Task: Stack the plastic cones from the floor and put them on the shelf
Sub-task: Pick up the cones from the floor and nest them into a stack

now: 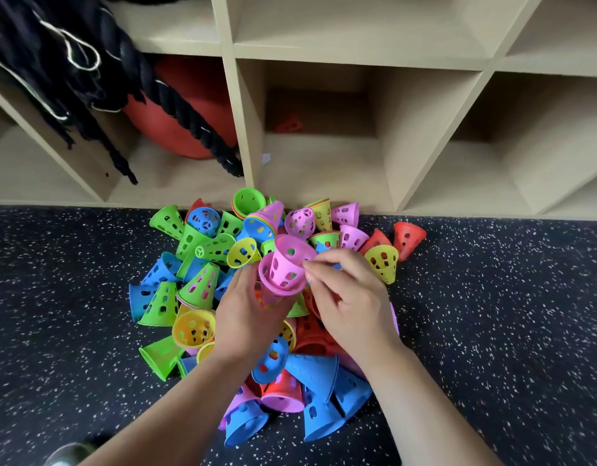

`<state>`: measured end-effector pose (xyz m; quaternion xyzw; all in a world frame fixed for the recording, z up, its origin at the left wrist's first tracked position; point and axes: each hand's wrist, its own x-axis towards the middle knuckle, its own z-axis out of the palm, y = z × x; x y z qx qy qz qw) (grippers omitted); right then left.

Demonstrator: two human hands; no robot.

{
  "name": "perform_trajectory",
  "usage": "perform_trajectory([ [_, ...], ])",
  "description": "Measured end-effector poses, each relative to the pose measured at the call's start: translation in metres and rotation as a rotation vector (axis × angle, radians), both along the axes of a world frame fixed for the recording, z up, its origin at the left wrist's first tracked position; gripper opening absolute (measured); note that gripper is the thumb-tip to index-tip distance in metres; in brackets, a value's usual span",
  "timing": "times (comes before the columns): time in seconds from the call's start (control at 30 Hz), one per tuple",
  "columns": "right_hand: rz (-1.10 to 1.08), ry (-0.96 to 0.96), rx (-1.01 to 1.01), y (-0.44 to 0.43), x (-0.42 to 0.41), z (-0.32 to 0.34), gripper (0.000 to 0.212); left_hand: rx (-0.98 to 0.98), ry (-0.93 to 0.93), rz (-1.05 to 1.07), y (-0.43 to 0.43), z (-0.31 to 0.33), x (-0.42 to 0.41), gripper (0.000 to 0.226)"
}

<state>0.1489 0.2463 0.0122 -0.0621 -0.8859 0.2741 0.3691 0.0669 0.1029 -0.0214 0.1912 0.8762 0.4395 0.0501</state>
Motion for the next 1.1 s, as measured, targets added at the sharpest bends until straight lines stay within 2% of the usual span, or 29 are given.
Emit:
perform_trajectory([
  [0.27, -0.011, 0.007, -0.023, -0.002, -0.008, -0.002, 0.013, -0.007, -0.014, 0.007, -0.006, -0.004, -0.012, 0.05],
  [0.47, 0.09, -0.052, -0.098, -0.009, -0.012, -0.002, 0.016, -0.002, -0.014, 0.015, -0.008, -0.003, -0.015, 0.044],
  [0.53, 0.05, -0.01, -0.156, -0.009, -0.012, -0.001, 0.016, -0.011, -0.019, 0.031, -0.01, -0.003, -0.017, 0.046],
  [0.63, -0.12, 0.052, -0.34, -0.001, -0.011, -0.003, 0.014, 0.003, -0.033, 0.057, -0.014, -0.003, -0.018, 0.045],
  [0.7, -0.254, -0.04, -0.394, 0.01, -0.011, -0.008, 0.019, 0.016, -0.027, 0.064, -0.018, -0.003, -0.018, 0.043],
  [0.87, -0.403, -0.556, -0.419, 0.032, -0.018, -0.031, 0.04, 0.022, -0.039, 0.099, -0.031, -0.002, -0.016, 0.042],
  [0.97, -0.378, -0.674, -0.447, 0.037, -0.029, -0.036, 0.049, 0.033, -0.046, 0.105, -0.037, -0.002, -0.018, 0.056],
  [1.1, -0.329, -0.718, -0.434, 0.035, -0.039, -0.043, 0.031, 0.028, -0.039, 0.112, -0.043, -0.003, -0.024, 0.061],
])
